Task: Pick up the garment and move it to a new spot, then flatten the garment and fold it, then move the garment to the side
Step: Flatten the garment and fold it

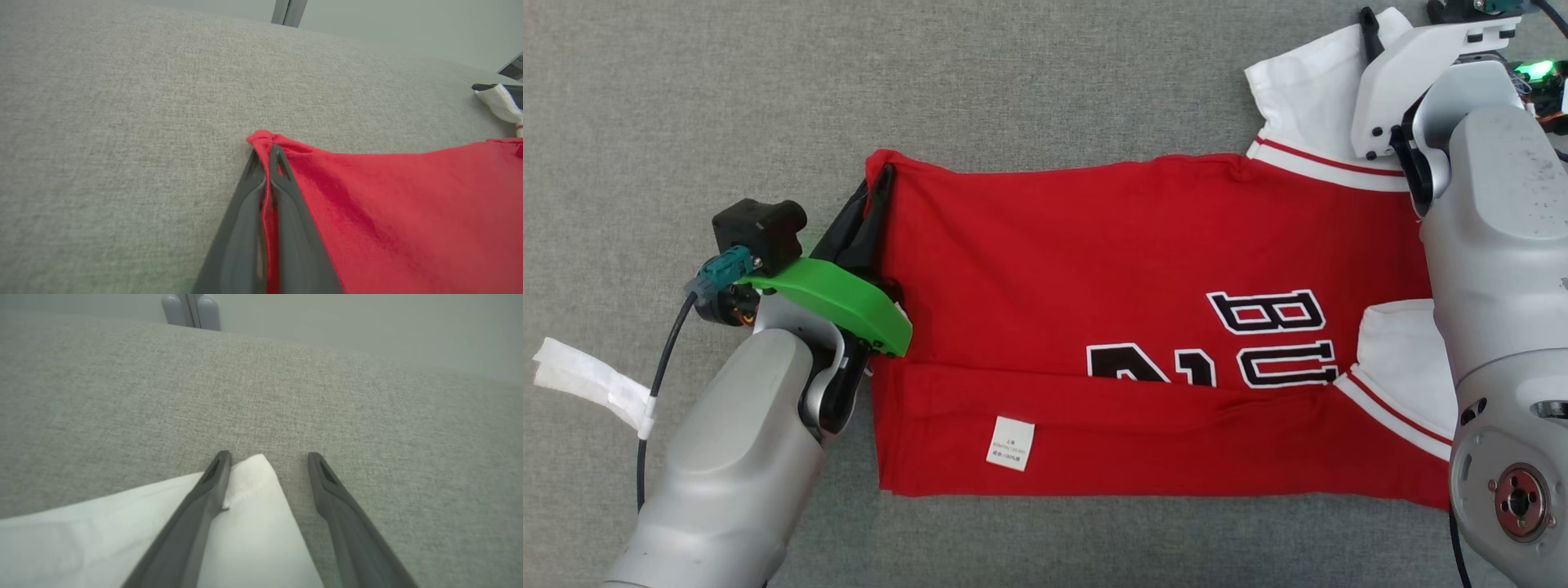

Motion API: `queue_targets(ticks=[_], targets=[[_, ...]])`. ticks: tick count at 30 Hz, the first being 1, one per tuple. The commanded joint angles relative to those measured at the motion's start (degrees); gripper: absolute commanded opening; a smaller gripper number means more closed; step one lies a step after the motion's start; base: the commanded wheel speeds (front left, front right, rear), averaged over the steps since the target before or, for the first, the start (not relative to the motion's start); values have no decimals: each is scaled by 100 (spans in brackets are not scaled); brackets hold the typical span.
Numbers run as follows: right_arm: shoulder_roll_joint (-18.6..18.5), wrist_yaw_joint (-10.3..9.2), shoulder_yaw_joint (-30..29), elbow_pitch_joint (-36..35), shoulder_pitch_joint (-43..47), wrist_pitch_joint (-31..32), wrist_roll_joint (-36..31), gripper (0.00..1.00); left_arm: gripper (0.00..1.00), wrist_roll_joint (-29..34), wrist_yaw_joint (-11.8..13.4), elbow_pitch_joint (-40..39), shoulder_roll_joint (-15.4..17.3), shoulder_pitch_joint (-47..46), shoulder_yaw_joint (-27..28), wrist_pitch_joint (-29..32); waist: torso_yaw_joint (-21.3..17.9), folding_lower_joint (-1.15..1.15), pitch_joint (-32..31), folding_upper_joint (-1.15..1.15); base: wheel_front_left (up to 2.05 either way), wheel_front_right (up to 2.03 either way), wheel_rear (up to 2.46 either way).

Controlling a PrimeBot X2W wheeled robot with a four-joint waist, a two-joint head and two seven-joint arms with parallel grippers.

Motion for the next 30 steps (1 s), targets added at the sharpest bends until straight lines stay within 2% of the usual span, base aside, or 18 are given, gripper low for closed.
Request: queue_targets(ticks=[1, 2, 10, 15, 18, 24, 30], targets=[[2, -3, -1, 198, 154, 74, -74, 9, 0, -16, 13, 1, -8, -65, -4, 3, 65, 0, 45, 0, 0, 0, 0], [6, -2, -28, 261, 184, 63, -89, 0, 0, -28, 13, 7, -3, -46, -6, 4, 58, 0, 23, 0, 0, 0, 0], [-24, -8, -453, 51, 193, -423, -346, 0, 0, -18, 13, 48, 19, 43, 114, 3, -27, 0, -108, 0, 0, 0, 0], [-15, -8, -586, -107, 53, -1352, -273, 0, 0, 213, 13, -136, -32, 39, 470, 3, -69, 0, -240, 0, 0, 0, 0], [-17, -8, -638, -88, -15, -1697, -168, 0, 0, 415, 13, -295, -68, 102, 769, 2, -122, 0, -371, 0, 0, 0, 0], [-18, -7, -520, -189, 156, -1904, 471, 0, 0, 793, 13, -308, -211, 389, 1144, 2, -269, 0, -761, 0, 0, 0, 0], [-16, -7, 233, -1163, 1131, -1904, 1700, 0, 0, 1016, 13, -173, -278, 854, 1399, 2, -463, 0, -1184, 0, 0, 0, 0]])
